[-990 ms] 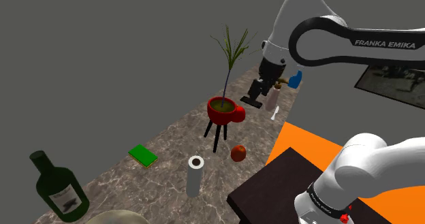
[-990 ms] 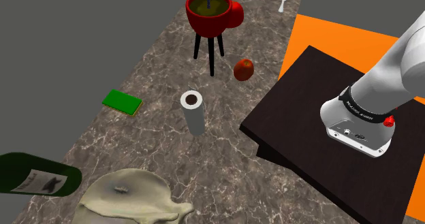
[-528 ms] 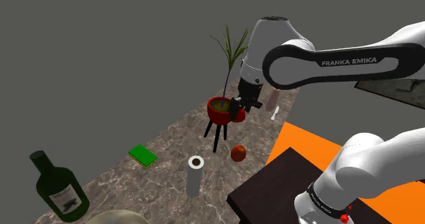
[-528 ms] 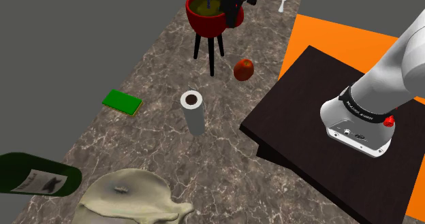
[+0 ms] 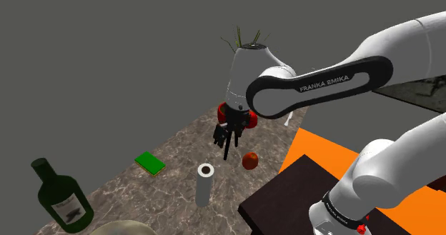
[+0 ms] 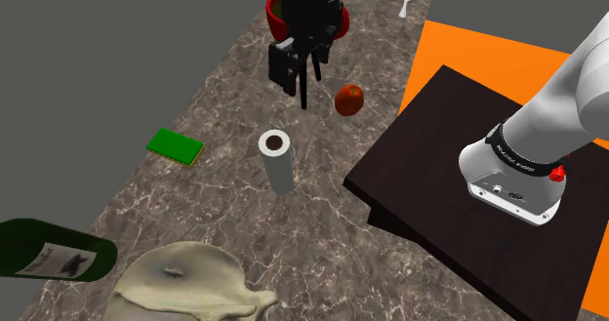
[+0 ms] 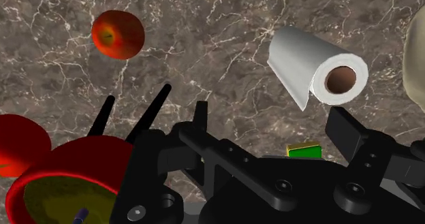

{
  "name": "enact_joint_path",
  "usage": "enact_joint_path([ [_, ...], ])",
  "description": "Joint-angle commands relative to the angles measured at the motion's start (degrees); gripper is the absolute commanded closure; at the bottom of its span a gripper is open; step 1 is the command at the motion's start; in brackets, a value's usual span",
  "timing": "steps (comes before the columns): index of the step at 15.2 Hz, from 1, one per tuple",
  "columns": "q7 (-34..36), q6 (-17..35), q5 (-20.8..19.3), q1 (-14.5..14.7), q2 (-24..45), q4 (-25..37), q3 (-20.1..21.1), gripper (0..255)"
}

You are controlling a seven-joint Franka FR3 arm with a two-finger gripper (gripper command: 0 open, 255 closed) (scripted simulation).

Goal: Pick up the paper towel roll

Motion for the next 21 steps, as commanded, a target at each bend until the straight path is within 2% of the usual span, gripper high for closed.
enact_joint_path([
  [1,2.9,2.4,-0.5,0.1,4.1,1.2,1.9,0],
  [9,15.4,10.0,-7.5,1.4,21.8,8.6,6.8,0],
  [18,17.8,15.7,-11.2,2.1,26.7,7.1,6.0,0],
  [19,17.7,15.7,-11.3,2.1,26.7,7.1,6.0,255],
  [21,17.7,15.8,-11.2,2.1,26.7,7.0,6.0,255],
])
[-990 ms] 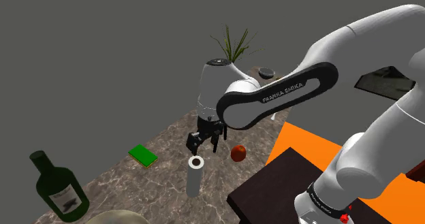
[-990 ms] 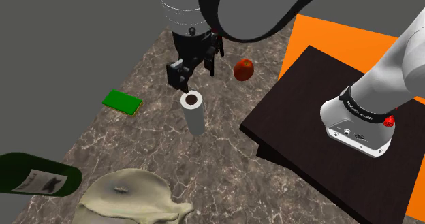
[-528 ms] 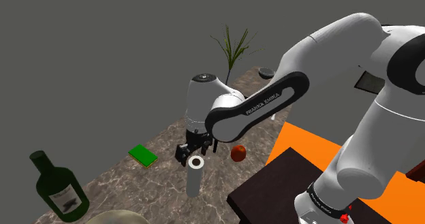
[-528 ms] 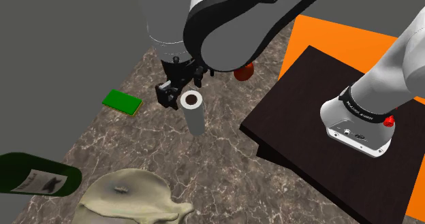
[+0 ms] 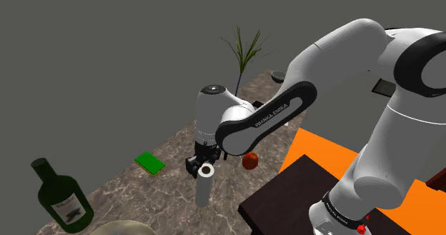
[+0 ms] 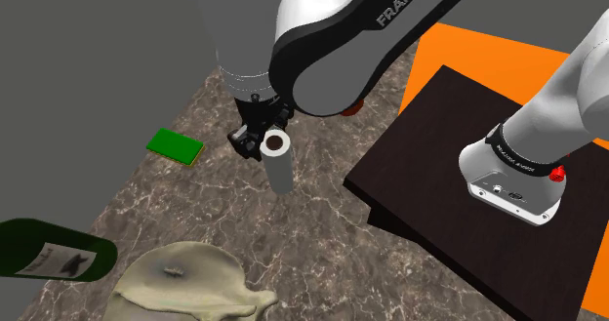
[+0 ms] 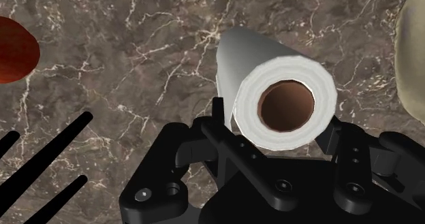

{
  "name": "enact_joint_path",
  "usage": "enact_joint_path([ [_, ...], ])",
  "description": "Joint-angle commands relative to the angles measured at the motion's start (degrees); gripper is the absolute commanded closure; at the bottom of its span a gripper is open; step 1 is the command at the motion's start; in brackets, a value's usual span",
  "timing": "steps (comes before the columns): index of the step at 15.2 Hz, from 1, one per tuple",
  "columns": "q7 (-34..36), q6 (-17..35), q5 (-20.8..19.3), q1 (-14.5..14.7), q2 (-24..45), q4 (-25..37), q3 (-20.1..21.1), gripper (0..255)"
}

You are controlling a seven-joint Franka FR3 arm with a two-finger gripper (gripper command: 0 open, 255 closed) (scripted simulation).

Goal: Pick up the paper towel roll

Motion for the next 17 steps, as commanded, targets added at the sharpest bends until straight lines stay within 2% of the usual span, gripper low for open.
enact_joint_path([
  [1,0.0,0.1,0.0,0.0,0.1,0.0,0.0,255],
  [7,0.0,0.0,0.0,0.1,0.1,0.0,0.1,255],
  [17,-2.9,-7.6,4.7,-0.8,-6.2,2.2,0.9,255],
])
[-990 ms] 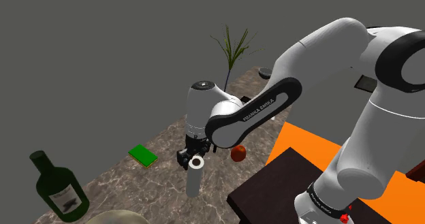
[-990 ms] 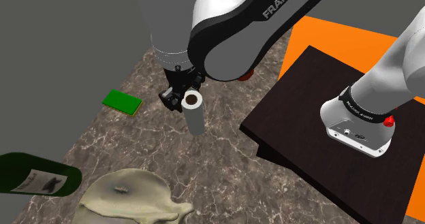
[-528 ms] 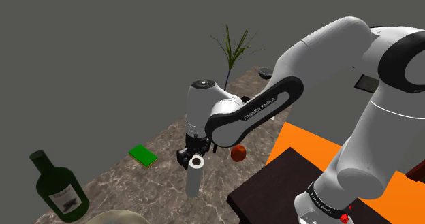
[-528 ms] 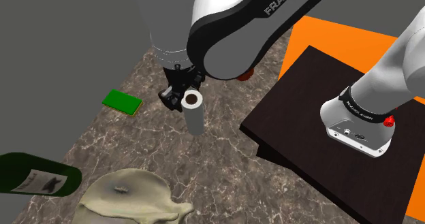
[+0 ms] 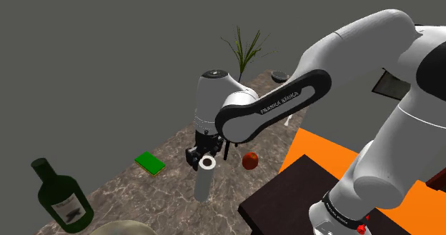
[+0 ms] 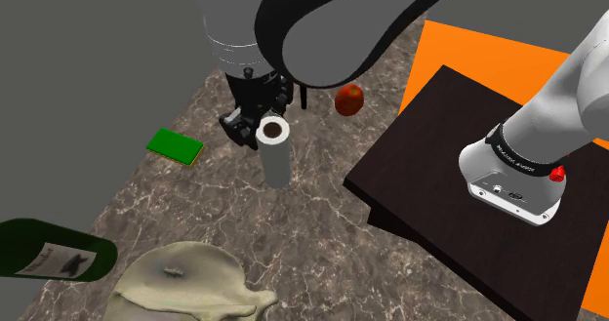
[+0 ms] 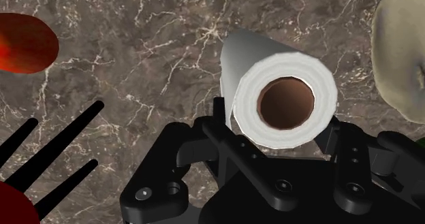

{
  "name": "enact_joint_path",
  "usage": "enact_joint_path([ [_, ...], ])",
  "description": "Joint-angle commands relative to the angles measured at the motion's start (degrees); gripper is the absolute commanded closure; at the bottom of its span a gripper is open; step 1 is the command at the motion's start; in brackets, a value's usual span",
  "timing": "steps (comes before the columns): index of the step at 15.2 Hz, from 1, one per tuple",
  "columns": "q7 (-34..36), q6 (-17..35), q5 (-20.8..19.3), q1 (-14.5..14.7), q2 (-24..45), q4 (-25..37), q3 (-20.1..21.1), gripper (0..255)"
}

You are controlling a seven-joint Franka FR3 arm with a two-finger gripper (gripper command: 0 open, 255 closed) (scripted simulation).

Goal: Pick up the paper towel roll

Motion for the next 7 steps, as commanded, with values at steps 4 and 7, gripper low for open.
enact_joint_path([
  [4,-1.2,-4.0,1.9,-0.2,-2.9,1.5,0.1,255],
  [7,-1.4,-4.9,2.3,-0.2,-3.5,1.8,0.0,255],
])
